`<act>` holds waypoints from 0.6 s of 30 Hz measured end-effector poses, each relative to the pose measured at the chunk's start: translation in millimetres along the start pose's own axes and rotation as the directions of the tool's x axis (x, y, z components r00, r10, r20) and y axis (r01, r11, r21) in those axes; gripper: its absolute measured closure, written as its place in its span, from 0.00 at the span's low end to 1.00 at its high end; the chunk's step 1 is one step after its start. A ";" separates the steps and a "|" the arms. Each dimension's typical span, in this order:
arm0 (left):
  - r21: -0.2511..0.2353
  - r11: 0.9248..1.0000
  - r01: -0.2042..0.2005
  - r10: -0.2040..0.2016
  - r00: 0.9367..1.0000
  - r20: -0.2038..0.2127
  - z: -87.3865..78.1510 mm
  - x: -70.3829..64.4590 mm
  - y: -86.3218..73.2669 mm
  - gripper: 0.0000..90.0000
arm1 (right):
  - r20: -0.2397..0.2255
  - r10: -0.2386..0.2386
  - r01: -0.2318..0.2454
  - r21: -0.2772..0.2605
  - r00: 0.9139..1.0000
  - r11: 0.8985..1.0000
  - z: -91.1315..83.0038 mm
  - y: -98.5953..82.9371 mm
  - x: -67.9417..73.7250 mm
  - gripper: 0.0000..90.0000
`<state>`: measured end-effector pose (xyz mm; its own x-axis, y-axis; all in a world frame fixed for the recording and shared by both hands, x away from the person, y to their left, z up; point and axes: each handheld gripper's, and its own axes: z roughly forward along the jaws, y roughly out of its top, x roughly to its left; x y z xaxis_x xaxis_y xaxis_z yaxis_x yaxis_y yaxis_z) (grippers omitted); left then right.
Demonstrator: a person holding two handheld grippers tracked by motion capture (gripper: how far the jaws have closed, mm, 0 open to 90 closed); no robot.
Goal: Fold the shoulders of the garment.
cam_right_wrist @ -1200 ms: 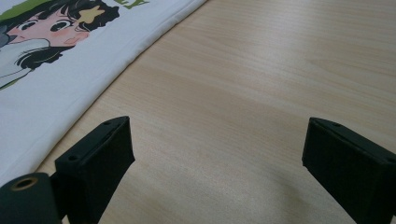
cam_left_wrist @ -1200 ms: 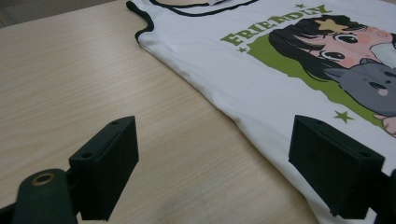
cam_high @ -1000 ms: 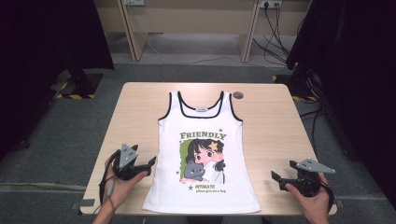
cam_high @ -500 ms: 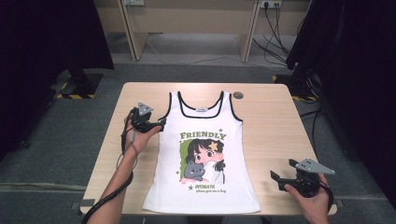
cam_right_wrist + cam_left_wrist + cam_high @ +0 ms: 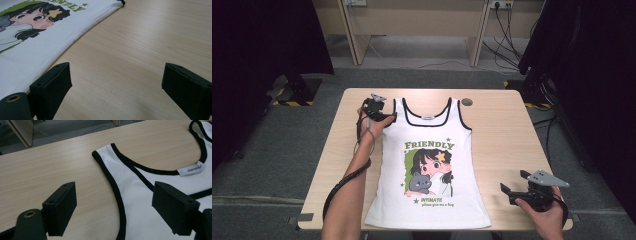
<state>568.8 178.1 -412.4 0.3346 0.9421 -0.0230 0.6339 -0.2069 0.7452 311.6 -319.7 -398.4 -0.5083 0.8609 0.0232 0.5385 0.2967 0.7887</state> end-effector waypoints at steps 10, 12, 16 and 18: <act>0.029 1.000 0.008 -0.008 1.000 0.007 24.9 -8.4 7.0 0.23 | -0.007 -0.027 0.027 -0.006 1.000 1.000 0.4 1.3 3.9 0.10; 0.032 0.999 0.003 -0.003 1.000 0.002 29.4 -10.2 7.7 0.23 | -0.006 -0.023 0.023 -0.007 1.000 1.000 0.4 1.4 4.3 0.11; 0.039 0.999 0.019 -0.020 1.000 0.012 38.1 -15.2 11.3 0.25 | -0.012 -0.030 0.030 -0.008 0.999 1.000 0.8 1.5 6.4 0.11; 0.044 0.999 0.024 -0.024 1.000 0.011 39.4 -15.9 12.2 0.27 | -0.013 -0.032 0.032 -0.006 0.999 0.999 1.1 1.4 6.8 0.11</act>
<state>598.7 150.2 -429.2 0.3266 0.9439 -0.0479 0.6718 -0.1962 0.7143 309.7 -312.9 -397.7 -0.5339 0.8456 0.0056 0.5180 0.3217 0.7926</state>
